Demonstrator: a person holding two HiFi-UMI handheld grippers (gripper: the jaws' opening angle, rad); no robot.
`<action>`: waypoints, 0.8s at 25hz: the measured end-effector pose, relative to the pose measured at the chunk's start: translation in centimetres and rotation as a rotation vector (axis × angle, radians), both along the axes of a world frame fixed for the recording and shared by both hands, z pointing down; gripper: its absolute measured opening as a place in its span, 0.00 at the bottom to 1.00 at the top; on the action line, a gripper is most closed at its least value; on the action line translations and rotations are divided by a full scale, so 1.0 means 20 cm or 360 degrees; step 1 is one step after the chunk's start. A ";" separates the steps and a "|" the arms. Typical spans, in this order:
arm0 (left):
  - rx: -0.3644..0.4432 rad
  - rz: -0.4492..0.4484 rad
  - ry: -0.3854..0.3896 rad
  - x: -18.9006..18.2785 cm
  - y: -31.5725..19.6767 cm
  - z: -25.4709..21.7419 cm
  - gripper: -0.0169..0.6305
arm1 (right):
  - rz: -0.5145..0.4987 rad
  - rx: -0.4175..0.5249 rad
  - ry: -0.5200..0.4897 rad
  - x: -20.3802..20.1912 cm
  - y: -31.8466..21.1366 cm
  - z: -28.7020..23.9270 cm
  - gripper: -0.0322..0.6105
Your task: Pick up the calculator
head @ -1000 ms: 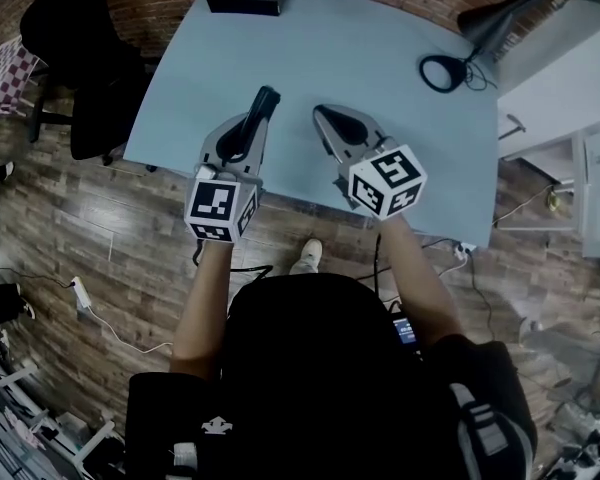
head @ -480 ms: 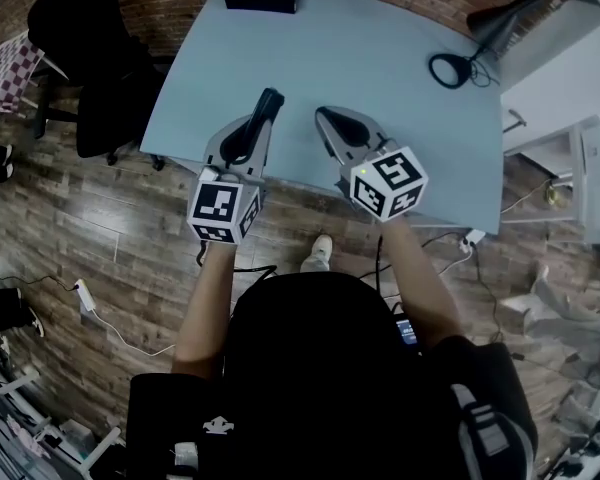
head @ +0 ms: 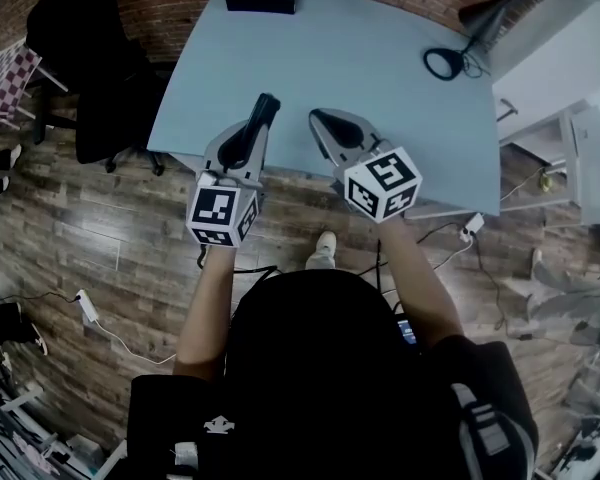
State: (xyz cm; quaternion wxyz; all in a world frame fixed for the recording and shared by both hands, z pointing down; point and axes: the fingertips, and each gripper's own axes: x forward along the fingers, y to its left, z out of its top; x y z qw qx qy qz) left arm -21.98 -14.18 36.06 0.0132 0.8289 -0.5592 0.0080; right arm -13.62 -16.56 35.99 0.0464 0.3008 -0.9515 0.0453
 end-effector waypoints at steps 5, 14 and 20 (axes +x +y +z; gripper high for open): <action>0.0004 0.0032 0.0012 -0.02 0.08 0.00 0.13 | 0.0020 0.0018 0.0027 -0.03 0.10 -0.01 0.06; 0.0007 0.0113 0.0008 -0.02 0.21 0.01 0.13 | 0.0054 0.0022 0.0046 -0.07 0.28 -0.01 0.06; 0.0031 0.0159 0.0037 0.04 0.32 0.02 0.13 | 0.0082 0.0038 0.0077 -0.05 0.40 0.01 0.06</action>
